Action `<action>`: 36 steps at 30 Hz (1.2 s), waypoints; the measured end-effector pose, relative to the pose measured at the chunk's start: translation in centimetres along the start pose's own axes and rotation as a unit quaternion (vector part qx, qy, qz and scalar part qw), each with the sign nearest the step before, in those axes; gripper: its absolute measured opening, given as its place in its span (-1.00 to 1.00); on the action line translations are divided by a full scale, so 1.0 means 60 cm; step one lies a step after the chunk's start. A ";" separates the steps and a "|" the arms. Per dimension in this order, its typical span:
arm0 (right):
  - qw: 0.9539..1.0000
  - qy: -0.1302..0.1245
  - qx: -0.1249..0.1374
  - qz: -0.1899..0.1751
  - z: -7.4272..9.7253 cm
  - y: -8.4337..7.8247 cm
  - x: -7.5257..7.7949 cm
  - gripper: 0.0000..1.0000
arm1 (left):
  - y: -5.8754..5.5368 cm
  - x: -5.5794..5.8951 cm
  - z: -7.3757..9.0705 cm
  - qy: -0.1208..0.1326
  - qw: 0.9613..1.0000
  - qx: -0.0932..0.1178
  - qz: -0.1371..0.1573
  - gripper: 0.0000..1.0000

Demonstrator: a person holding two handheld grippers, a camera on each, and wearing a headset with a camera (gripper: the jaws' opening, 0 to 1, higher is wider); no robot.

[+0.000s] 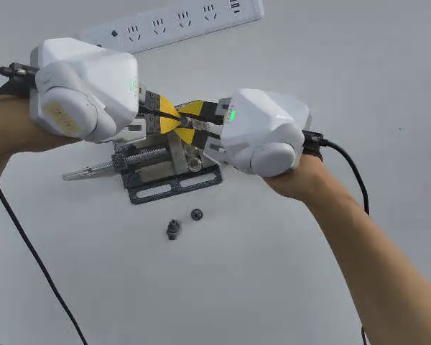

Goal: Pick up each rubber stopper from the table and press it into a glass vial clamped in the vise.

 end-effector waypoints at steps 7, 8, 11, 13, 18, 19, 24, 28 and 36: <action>1.000 0.000 -0.006 -0.002 -0.008 -0.011 0.003 -0.80 | -0.002 -0.001 -0.007 0.003 1.000 -0.012 -0.001 -1.00; 1.000 -0.001 -0.008 -0.002 -0.009 -0.013 0.004 -0.80 | -0.003 -0.001 -0.007 0.002 1.000 -0.012 -0.002 -1.00; 1.000 0.000 -0.009 -0.003 -0.009 -0.013 0.005 -0.80 | -0.001 -0.001 -0.008 0.004 1.000 -0.016 -0.002 -1.00; 1.000 0.001 -0.010 -0.011 -0.011 -0.015 0.006 -0.80 | 0.004 0.000 -0.010 0.006 1.000 -0.023 -0.002 -1.00; 1.000 -0.002 -0.009 -0.018 -0.011 -0.016 0.006 -0.79 | 0.004 -0.001 -0.010 0.011 0.999 -0.047 -0.005 -1.00; 1.000 -0.002 -0.008 -0.021 -0.010 -0.016 0.006 -0.79 | 0.007 0.001 -0.011 0.011 0.998 -0.055 -0.011 -1.00; 1.000 -0.008 -0.005 -0.028 -0.008 -0.020 0.005 -0.79 | 0.006 -0.001 -0.012 0.010 0.998 -0.061 -0.005 -1.00; 0.999 -0.012 -0.002 -0.037 -0.008 -0.024 0.006 -0.79 | 0.016 0.002 -0.018 0.011 0.997 -0.070 -0.013 -1.00; 0.999 -0.018 0.009 -0.037 -0.009 -0.023 0.004 -0.80 | 0.021 0.006 -0.013 0.015 0.996 -0.082 -0.033 -1.00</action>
Point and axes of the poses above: the centre of the closed fingertips' face, and the gripper's own axes: z roughly backward along the fingers, x roughly to its right, y roughly out of its top, the point moved 8 cm from there along z, roughly backward along the fingers, and after that the axes turned 2 degrees about x, right-handed, at the moved point
